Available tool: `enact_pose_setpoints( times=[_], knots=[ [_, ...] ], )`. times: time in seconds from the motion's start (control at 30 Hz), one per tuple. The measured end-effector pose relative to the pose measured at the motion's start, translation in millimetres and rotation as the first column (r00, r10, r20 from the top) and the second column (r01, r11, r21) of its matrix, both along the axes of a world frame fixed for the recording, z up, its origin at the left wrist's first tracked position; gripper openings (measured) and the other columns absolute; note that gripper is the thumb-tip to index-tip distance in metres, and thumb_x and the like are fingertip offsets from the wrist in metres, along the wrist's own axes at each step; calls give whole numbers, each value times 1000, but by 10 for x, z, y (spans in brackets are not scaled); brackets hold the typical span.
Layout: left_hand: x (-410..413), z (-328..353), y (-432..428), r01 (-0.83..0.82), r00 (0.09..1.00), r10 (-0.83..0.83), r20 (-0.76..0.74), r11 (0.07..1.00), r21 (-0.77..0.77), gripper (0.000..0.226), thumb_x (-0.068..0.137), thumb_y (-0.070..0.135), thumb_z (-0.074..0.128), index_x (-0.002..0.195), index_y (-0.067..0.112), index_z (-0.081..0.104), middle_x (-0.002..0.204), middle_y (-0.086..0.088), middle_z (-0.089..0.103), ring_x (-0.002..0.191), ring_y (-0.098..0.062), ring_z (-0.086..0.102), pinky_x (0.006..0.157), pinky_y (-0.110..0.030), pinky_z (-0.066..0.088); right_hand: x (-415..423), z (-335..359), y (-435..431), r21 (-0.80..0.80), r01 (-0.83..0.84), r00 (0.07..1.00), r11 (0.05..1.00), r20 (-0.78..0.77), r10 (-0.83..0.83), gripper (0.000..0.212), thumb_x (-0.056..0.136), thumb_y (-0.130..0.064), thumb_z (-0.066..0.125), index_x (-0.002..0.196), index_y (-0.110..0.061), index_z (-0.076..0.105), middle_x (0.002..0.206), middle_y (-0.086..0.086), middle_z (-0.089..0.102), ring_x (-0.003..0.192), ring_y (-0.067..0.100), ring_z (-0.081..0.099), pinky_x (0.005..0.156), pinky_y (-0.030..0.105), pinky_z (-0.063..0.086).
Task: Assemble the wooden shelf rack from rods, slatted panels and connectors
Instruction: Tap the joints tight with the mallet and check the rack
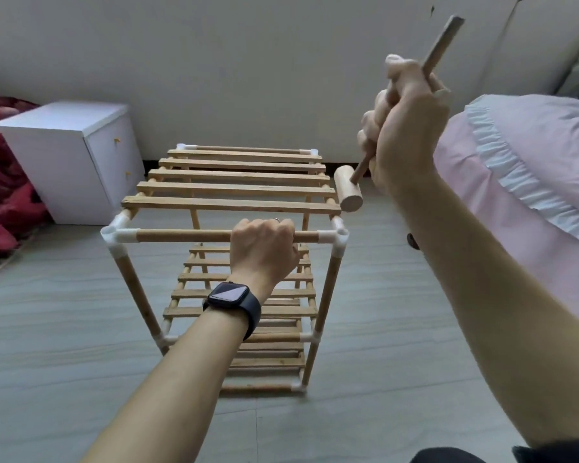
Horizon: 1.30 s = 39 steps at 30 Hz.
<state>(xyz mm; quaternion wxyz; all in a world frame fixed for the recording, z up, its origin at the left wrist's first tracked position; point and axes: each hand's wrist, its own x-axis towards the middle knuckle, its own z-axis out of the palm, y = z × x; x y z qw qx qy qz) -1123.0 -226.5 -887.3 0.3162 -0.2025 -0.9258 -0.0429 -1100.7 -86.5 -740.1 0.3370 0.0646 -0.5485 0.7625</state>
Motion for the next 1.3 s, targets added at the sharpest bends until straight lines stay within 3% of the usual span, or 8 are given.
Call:
enact_pose_setpoints(
  times=[0.13, 0.33, 0.53, 0.7, 0.77, 0.83, 0.93, 1.3],
  knots=[
    [-4, -7, 15, 10, 1000, -10, 9, 1000, 6, 29, 98, 26, 44, 75, 22, 61, 59, 6, 45, 53, -18, 42, 61, -28, 29, 115, -310, -76, 234, -5, 990, 972, 142, -29, 49, 101, -6, 52, 56, -17, 35, 48, 2, 26, 37, 13, 24, 40, 28, 22],
    [-21, -12, 1, 1, 1000, -1, -17, 1000, -11, 29, 99, 28, 44, 75, 22, 59, 58, 6, 45, 52, -17, 41, 60, -28, 30, 95, -172, 78, -31, 22, 999, 999, 51, -20, 47, 98, -10, 53, 58, -21, 31, 46, -2, 22, 33, 14, 20, 39, 23, 17],
    [27, -32, -260, 256, 963, -259, 73, 966, 48, 31, 86, 19, 59, 116, 18, 54, 111, -4, 61, 92, -19, 51, 81, -31, 42, 136, -304, -65, 168, -41, 991, 985, 133, 19, 49, 102, -4, 49, 57, -16, 34, 44, -3, 26, 33, 10, 24, 36, 23, 20],
    [203, -147, -1316, 68, 970, 65, -232, 850, 523, 65, 66, 16, 61, 130, 11, 49, 140, -13, 45, 122, -27, 44, 95, -28, 30, 182, -338, -410, 103, -215, 975, 971, 86, 206, 48, 101, -17, 48, 53, -20, 38, 43, -6, 33, 37, 12, 28, 41, 23, 26],
    [213, -205, -1692, -167, 961, 277, -20, 635, 755, 61, 77, 21, 62, 134, 12, 43, 142, -14, 43, 125, -28, 42, 99, -34, 33, 185, -335, -674, 90, -278, 956, 956, 126, 266, 49, 97, -26, 50, 49, -26, 40, 46, -6, 34, 42, 13, 28, 44, 26, 26],
    [144, -264, -1912, -359, 928, 97, 360, 490, 794, 43, 96, 31, 57, 135, 18, 46, 136, -11, 53, 120, -29, 50, 94, -42, 44, 185, -310, -950, 91, -335, 935, 938, 156, 319, 53, 94, -31, 51, 42, -27, 40, 46, -7, 34, 44, 12, 29, 46, 26, 26],
    [149, -360, -1920, -402, 787, -164, 595, 596, 695, 37, 106, 53, 34, 106, 26, 59, 97, 1, 66, 86, -19, 62, 65, -32, 48, 187, -207, -1322, 62, -429, 896, 901, 159, 415, 55, 95, -33, 51, 42, -27, 37, 45, -7, 32, 40, 11, 28, 43, 24, 26],
    [428, -701, -1277, 24, 858, -361, 366, 739, 673, 50, 99, 60, 33, 112, 26, 66, 87, 6, 73, 73, -11, 67, 64, -27, 53, 105, 129, -1772, 11, -402, 914, 916, 70, 400, 48, 100, -24, 56, 56, -24, 35, 49, -2, 26, 37, 14, 22, 41, 22, 21]
  ],
)
